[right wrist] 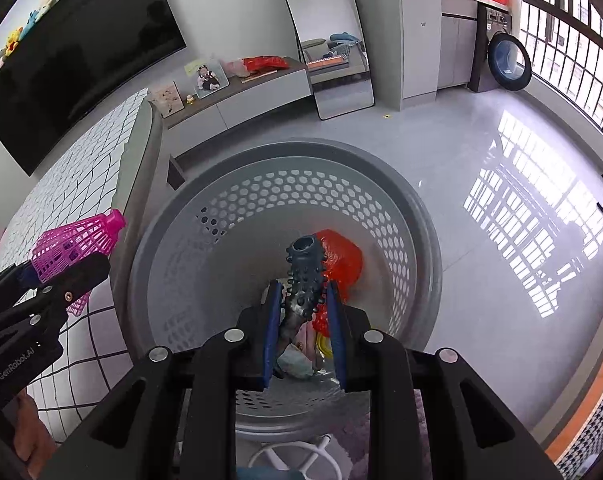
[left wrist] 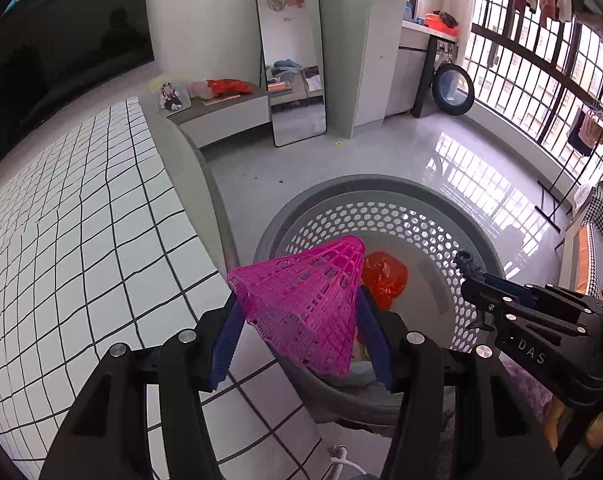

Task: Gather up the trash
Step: 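Carry the shuttlecock and fish in both tools over the grey basket, then open both tools to drop the shuttlecock and fish into the basket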

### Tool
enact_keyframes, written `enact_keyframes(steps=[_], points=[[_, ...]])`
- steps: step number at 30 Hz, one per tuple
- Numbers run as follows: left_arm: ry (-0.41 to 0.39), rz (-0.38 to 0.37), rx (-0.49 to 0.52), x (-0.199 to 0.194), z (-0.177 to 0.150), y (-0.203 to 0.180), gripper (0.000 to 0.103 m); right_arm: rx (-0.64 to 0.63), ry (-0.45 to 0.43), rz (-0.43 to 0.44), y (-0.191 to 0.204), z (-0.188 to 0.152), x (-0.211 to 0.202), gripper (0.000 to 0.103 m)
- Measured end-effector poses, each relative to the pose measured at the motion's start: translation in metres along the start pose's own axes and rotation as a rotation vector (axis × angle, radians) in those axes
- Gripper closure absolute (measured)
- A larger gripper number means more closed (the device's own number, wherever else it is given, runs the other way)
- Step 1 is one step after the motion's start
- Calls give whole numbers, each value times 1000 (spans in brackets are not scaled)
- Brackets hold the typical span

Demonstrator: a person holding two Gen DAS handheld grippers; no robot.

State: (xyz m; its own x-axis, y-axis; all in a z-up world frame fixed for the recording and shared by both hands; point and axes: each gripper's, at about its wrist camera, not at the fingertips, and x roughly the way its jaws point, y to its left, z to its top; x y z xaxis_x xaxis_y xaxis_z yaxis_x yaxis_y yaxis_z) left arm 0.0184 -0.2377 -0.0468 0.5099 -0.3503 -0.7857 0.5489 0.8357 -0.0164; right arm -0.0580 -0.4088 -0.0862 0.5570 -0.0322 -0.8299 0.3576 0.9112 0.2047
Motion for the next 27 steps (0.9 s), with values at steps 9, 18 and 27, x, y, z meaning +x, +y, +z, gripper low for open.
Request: enact_keyframes(steps=[9, 18, 27], points=[[-17, 31, -13, -1, 4, -11, 26, 24, -42, 14, -14, 2, -7, 57], [-13, 66, -9, -3, 3, -15, 23, 47, -37, 15, -23, -1, -9, 57], [-21, 84, -15, -6, 2, -15, 18, 64, -34, 20, -22, -3, -9, 55]])
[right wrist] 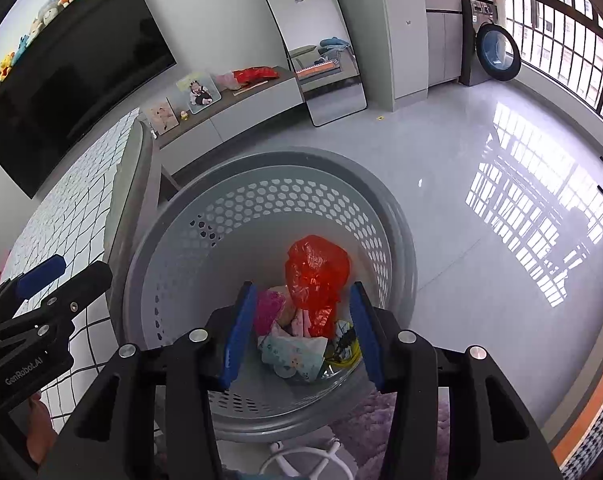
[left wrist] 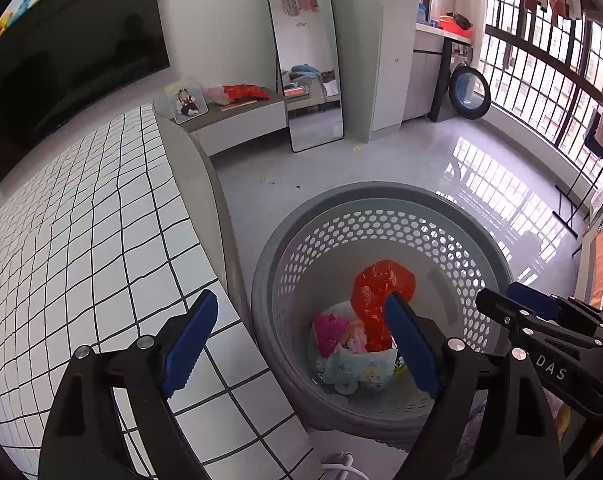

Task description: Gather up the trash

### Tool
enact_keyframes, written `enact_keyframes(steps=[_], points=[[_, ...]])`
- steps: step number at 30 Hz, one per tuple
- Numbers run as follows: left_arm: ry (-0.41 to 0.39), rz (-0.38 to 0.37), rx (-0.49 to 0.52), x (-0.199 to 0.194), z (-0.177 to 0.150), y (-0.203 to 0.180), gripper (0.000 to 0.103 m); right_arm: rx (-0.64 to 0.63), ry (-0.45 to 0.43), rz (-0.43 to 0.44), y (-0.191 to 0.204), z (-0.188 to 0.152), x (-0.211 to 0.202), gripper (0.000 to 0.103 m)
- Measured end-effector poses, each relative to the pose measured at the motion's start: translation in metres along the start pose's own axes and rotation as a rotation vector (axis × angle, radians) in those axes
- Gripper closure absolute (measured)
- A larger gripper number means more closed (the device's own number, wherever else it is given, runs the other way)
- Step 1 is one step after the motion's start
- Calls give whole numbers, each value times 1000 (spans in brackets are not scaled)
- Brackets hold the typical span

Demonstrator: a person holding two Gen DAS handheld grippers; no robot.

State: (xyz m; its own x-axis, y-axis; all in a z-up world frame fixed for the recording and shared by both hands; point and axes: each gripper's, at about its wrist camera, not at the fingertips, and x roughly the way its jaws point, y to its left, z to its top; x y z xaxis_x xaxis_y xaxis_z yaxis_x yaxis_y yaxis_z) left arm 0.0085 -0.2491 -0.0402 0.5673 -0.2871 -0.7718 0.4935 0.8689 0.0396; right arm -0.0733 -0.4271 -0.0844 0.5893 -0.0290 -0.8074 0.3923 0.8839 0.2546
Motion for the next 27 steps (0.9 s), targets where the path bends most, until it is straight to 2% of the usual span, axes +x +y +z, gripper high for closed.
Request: enact_keyframes(steps=[6, 9, 13, 27], points=[[-6, 10, -11, -3, -1, 4, 15, -1, -14, -16, 3, -1, -3, 50], [-12, 17, -19, -5, -1, 6, 10, -2, -23, -19, 4, -2, -6, 49], [-17, 26, -24, -8, -1, 8, 8, -8, -38, -30, 7, -3, -10, 39], [-19, 46, -33, -11, -3, 12, 7, -10, -43, -43, 7, -5, -14, 36]])
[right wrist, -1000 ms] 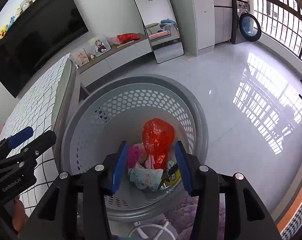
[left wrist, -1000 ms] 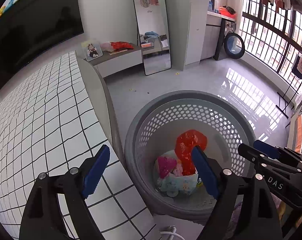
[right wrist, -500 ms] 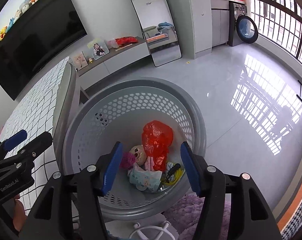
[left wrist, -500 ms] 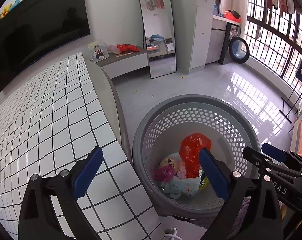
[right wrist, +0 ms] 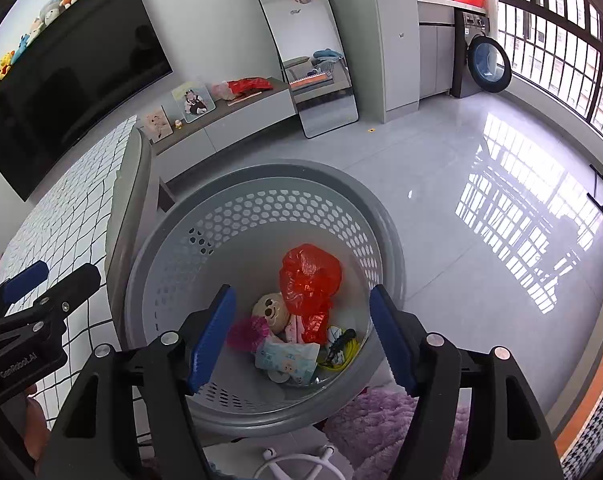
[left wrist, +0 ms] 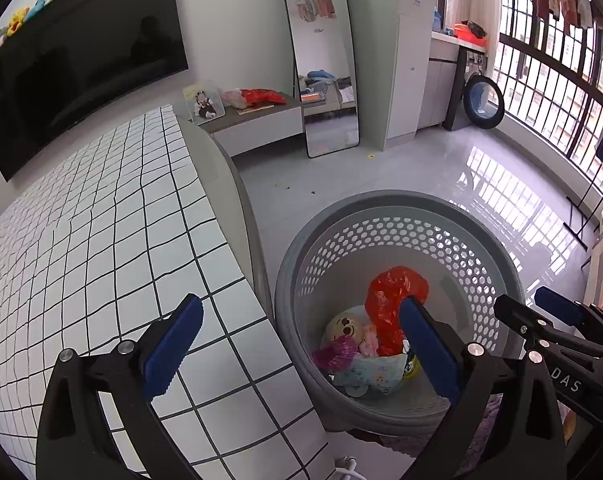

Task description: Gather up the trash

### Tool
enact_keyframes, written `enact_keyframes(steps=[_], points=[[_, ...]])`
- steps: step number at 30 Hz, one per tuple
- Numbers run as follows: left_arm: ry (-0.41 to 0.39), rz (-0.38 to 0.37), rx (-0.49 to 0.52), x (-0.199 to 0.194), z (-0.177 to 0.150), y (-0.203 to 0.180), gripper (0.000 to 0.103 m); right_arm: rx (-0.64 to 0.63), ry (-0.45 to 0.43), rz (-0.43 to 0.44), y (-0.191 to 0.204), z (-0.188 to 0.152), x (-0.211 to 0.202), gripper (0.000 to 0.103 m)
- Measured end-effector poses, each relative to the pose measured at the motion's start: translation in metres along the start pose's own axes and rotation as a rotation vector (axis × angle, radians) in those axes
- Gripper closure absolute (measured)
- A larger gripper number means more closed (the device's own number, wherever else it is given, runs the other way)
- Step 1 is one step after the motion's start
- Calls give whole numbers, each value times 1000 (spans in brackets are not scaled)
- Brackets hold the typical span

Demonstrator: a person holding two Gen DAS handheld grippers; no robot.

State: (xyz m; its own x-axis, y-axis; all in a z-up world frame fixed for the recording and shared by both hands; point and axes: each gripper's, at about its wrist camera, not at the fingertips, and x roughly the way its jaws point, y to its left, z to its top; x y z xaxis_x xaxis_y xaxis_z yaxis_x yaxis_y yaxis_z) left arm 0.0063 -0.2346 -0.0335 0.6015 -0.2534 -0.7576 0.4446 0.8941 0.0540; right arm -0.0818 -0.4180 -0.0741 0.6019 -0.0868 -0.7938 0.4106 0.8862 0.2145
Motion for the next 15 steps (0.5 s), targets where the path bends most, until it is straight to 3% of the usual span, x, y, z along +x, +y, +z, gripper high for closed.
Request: enact_keyframes(steps=[15], points=[[8, 35, -3, 3, -1, 0, 6, 5, 4, -1, 0, -2, -1, 35]])
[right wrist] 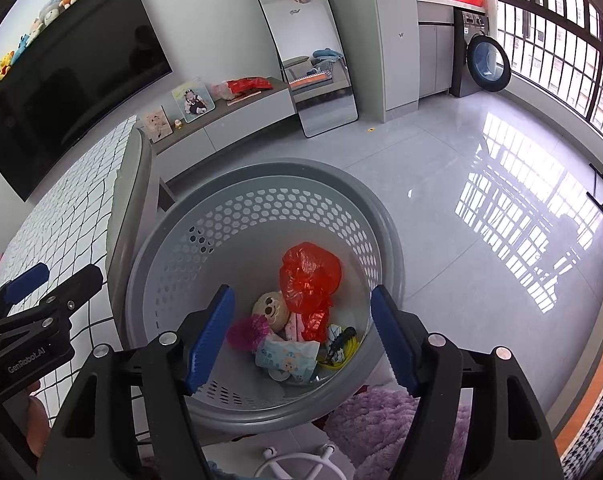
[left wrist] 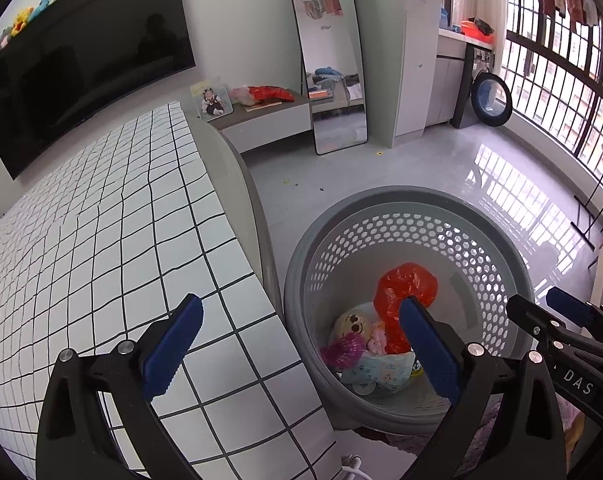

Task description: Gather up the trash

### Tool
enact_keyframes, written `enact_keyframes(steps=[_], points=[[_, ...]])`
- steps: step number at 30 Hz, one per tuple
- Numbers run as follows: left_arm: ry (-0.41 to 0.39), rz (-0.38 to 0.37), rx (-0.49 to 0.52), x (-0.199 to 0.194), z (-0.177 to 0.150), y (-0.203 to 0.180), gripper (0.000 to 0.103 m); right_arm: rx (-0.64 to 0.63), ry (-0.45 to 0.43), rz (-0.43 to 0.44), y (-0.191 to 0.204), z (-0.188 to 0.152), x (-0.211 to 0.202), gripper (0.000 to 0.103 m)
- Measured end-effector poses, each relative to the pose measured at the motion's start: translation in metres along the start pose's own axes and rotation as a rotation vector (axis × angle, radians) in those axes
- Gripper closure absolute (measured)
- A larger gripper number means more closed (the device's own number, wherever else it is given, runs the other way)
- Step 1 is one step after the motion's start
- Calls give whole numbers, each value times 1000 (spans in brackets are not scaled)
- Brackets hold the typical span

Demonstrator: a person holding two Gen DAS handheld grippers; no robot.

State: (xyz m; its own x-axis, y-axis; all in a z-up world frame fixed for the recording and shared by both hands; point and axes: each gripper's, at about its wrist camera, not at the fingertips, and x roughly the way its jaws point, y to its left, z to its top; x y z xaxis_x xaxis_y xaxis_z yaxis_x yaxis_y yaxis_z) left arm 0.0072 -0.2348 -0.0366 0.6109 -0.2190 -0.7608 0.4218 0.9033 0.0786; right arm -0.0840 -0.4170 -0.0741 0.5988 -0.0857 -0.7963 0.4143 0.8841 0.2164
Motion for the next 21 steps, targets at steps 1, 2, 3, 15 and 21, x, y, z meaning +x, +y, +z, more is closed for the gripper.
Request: enact_keyframes(steps=[1, 2, 3, 15, 21], points=[[-1, 3, 1, 0, 0, 0, 6, 1, 3, -2, 0, 0, 0, 35], [-3, 3, 3, 0, 0, 0, 6, 3, 4, -4, -1, -1, 0, 35], [-3, 3, 3, -1, 0, 0, 6, 4, 5, -5, -1, -1, 0, 35], [-3, 5, 13, -2, -1, -1, 6, 2, 6, -5, -1, 0, 0, 35], [-6, 0, 2, -5, -1, 1, 6, 2, 4, -4, -1, 0, 0, 35]])
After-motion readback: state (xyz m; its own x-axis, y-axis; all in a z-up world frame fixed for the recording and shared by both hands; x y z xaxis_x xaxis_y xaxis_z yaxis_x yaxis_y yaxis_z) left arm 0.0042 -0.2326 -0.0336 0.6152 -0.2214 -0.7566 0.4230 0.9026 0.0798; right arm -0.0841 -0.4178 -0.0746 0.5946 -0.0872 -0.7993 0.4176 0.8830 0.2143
